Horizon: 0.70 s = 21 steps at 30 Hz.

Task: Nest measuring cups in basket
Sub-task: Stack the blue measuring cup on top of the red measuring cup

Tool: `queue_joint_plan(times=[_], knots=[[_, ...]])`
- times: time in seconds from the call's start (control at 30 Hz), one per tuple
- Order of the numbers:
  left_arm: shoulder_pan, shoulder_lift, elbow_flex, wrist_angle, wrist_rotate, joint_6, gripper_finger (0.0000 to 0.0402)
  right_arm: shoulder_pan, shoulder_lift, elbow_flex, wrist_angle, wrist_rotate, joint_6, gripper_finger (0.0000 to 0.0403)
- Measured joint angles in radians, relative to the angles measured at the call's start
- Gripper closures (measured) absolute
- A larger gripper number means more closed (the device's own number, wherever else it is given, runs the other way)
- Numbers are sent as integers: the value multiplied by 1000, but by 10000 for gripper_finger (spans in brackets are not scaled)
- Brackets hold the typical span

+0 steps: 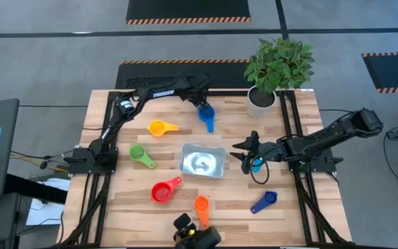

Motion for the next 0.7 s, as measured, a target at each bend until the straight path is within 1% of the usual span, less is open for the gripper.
queue_joint_plan(times=[0.1, 0.17, 0.3, 0.4, 0.53, 0.7], knots=[[-1, 16, 37, -66, 0, -1, 291, 0, 0, 0, 0, 0, 0, 214], [-6, 13, 43, -77, -5, 0, 302, 0, 0, 0, -2, 0, 0, 218], [-15, -18, 41, -96, -3, 3, 328, 0, 0, 0, -2, 0, 0, 222], [-33, -56, 42, -84, 13, 4, 337, 0, 0, 0, -1, 0, 3, 221], [-68, -92, 42, -30, 45, 0, 333, 0, 0, 0, -2, 0, 7, 215], [-136, -107, 42, 60, 119, 1, 304, 0, 0, 0, -2, -3, 7, 209]])
